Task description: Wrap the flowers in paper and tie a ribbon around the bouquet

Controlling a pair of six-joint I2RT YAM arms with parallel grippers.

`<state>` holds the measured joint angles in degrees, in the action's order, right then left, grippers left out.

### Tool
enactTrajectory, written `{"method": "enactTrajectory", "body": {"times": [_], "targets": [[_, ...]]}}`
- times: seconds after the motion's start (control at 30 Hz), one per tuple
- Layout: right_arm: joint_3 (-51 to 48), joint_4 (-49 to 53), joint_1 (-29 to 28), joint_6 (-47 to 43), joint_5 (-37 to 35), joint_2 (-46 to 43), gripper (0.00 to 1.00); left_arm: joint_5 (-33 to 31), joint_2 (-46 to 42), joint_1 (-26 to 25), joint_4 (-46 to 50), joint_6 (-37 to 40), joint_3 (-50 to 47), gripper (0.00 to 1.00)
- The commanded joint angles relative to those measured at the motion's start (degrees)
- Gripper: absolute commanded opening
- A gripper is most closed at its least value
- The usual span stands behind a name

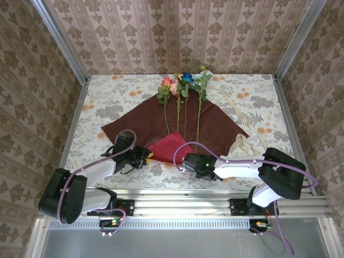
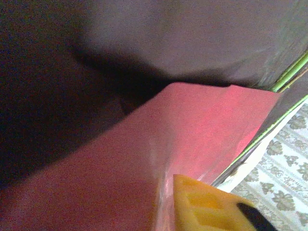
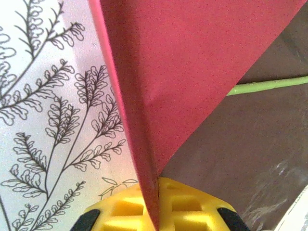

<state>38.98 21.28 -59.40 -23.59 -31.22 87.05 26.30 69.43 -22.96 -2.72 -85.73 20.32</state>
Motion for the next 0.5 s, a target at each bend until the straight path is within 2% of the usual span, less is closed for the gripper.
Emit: {"method": "enactTrajectory", "body": {"times": [0.0,0.1,0.17,0.23,0.27,0.37,0.4,0.47], "targets": [[-0.62,1.34,0.39,0.57,-0.02,-0.1,0.0,0.3,-2.63,3.23,5.39,4.78,0.59,0.34],[-0.84,1.16,0.39,0.65,0.02,-0.12,0.0,0.85,-4.26,6.86,9.09,8.79,0.51,0.34],[-0.75,1.28,0.51,0.81,0.32,-0.21,0.0,1.27,-4.48,8.68,9.99,10.89,0.51,0.24],[-0.58,1.07,0.49,1.49,0.06,-0.64,0.03,1.92,-3.79,9.62,10.15,12.62,0.97,0.07],[-0.58,0.98,0.58,2.01,0.01,-0.99,0.1,2.2,-3.46,9.68,10.69,13.28,1.42,0.01],[-0.34,0.78,0.99,4.32,4.66,-6.33,0.5,1.95,-3.48,9.56,13.27,15.4,2.53,0.0],[-0.02,1.01,1.39,5.48,8.25,-10.33,0.59,1.76,-3.88,9.51,13.68,15.63,2.49,0.0],[0.97,1.48,2.05,8.01,15.19,-15.75,0.71,1.41,-4.76,9.35,14.51,16.19,2.45,0.0]]}}
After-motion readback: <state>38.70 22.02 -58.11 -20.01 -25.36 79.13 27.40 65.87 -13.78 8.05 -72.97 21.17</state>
